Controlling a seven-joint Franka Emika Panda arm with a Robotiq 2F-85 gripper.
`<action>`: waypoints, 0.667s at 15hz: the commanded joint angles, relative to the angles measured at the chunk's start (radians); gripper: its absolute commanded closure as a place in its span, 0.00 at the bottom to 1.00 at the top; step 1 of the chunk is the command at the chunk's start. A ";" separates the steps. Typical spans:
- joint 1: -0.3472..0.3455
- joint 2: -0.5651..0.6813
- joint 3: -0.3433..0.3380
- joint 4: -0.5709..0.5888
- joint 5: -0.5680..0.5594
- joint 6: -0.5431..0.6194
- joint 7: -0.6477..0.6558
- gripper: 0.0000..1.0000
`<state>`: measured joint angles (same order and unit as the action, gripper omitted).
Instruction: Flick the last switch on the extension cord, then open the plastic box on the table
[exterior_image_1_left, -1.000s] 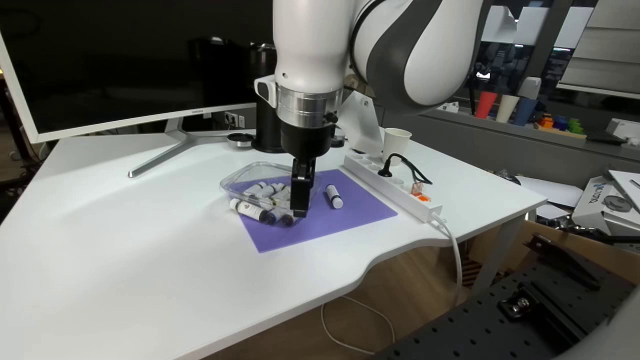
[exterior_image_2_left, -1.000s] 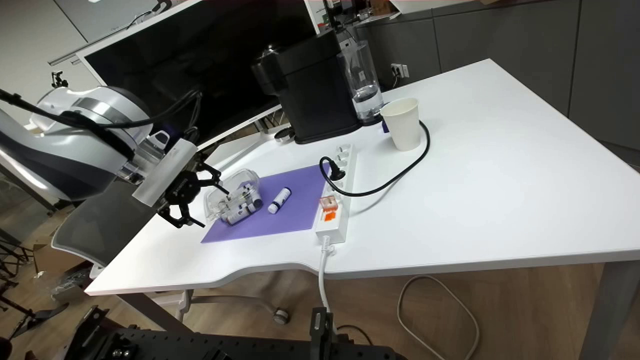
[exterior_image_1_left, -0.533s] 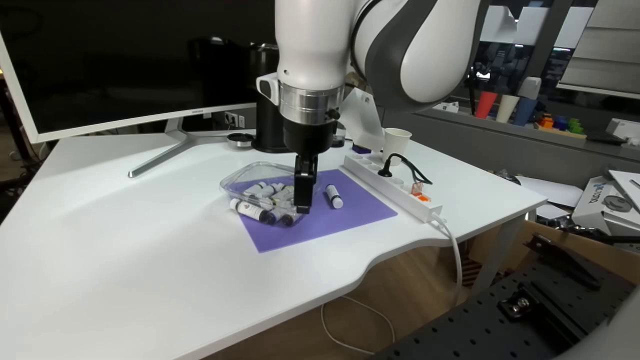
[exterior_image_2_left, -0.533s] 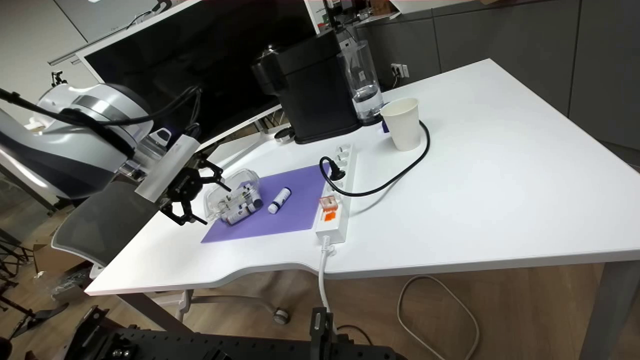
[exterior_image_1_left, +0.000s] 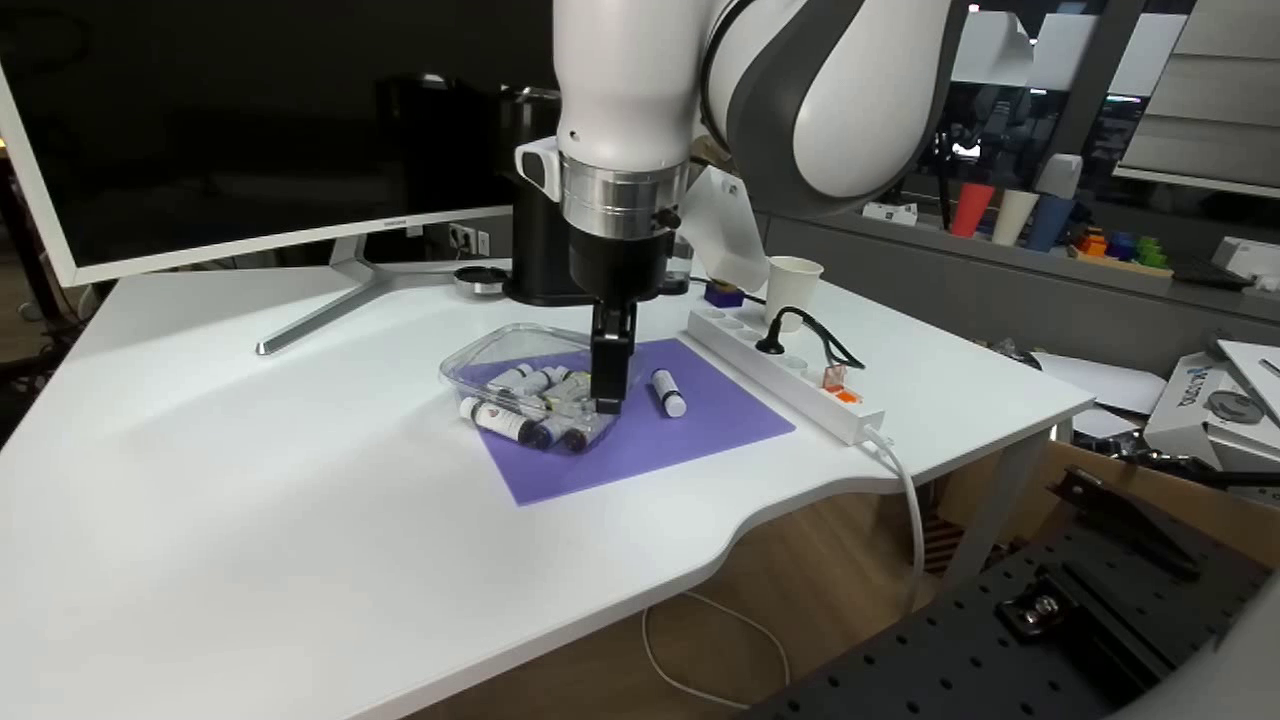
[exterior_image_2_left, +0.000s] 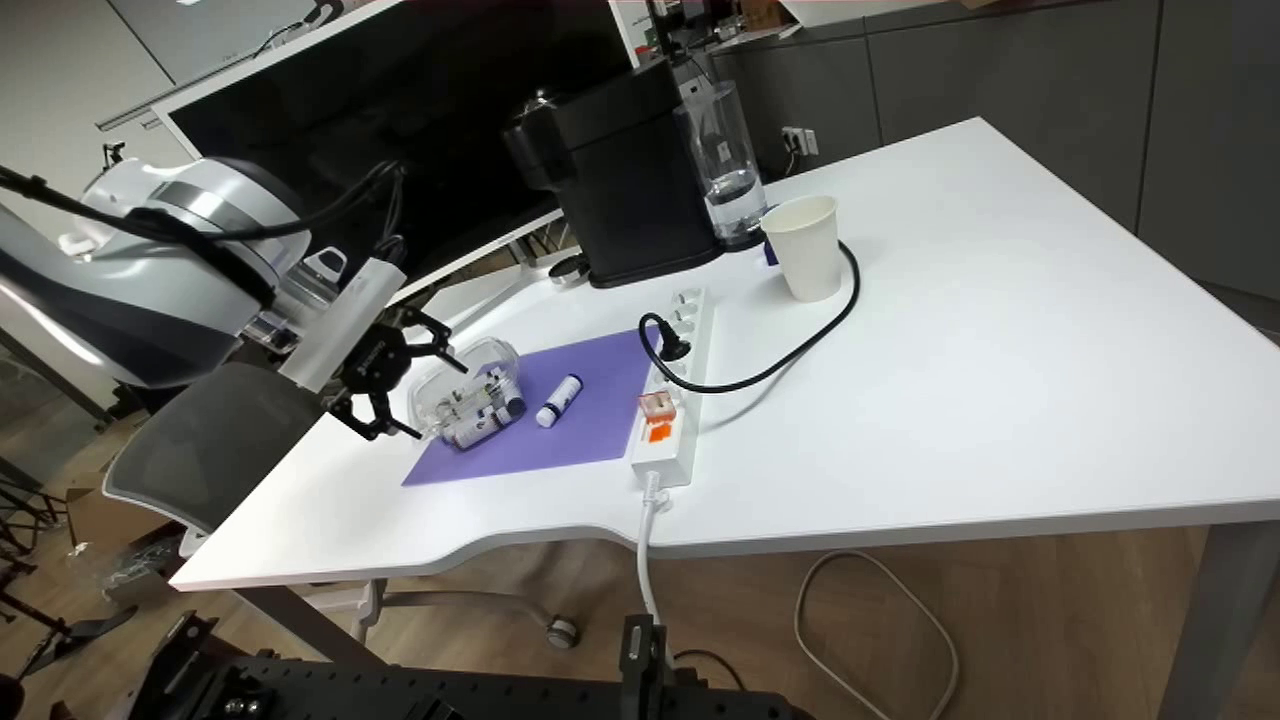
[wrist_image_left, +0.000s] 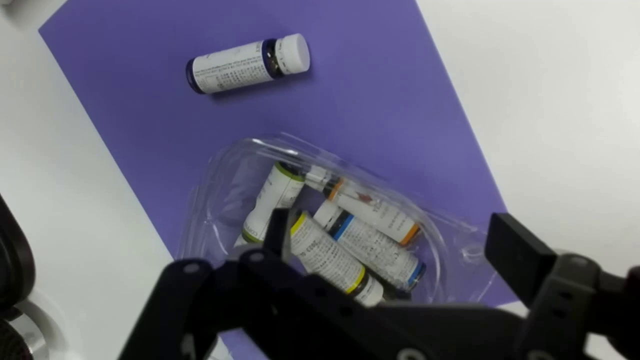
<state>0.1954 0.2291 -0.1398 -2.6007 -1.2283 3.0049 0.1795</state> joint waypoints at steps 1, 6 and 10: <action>-0.004 -0.014 -0.002 0.008 -0.005 -0.005 -0.025 0.00; -0.004 -0.008 0.005 0.005 0.009 -0.001 -0.053 0.00; -0.008 -0.016 0.018 -0.011 0.049 -0.003 -0.089 0.00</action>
<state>0.1959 0.2296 -0.1326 -2.5967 -1.2128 3.0061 0.1263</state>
